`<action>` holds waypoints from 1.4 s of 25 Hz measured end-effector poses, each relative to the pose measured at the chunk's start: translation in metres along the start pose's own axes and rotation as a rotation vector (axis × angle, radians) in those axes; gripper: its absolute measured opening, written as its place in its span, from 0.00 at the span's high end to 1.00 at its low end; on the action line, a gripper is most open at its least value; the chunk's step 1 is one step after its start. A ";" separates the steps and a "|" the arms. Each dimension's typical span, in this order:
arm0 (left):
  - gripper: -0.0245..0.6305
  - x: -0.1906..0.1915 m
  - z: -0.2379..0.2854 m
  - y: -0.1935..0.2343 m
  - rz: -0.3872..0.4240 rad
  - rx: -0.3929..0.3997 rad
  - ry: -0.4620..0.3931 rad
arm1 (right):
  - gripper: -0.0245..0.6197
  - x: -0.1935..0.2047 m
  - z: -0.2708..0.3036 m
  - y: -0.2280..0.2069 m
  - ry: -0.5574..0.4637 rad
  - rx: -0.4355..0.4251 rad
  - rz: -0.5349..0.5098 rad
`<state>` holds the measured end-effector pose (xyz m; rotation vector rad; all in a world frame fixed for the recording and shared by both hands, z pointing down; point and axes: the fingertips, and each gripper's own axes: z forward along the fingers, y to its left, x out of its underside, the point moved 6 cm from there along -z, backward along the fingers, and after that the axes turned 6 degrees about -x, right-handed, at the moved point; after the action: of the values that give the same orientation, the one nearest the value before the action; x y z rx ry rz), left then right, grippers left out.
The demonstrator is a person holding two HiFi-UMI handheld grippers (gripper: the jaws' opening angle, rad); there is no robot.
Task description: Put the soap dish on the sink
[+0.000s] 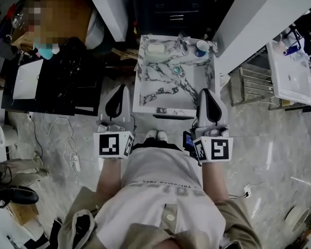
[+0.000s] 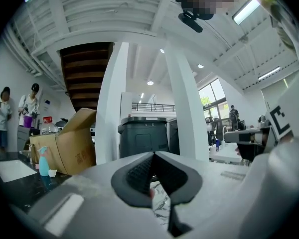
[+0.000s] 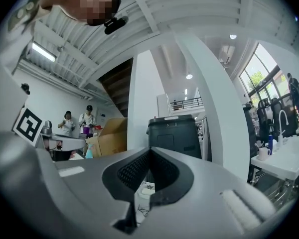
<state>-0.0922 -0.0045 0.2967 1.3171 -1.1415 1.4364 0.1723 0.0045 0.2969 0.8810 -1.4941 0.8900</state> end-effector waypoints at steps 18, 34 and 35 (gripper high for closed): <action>0.95 0.013 -0.006 0.000 -0.033 0.033 0.026 | 0.96 0.004 -0.003 0.022 0.020 0.070 -0.038; 0.95 0.017 -0.004 0.019 -0.074 0.047 0.047 | 0.96 0.002 -0.005 0.036 0.019 0.080 -0.056; 0.95 0.017 -0.004 0.020 -0.075 0.052 0.048 | 0.96 0.002 -0.005 0.037 0.018 0.079 -0.057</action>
<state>-0.1138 -0.0051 0.3121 1.3404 -1.0193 1.4439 0.1409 0.0246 0.2973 0.9660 -1.4200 0.9180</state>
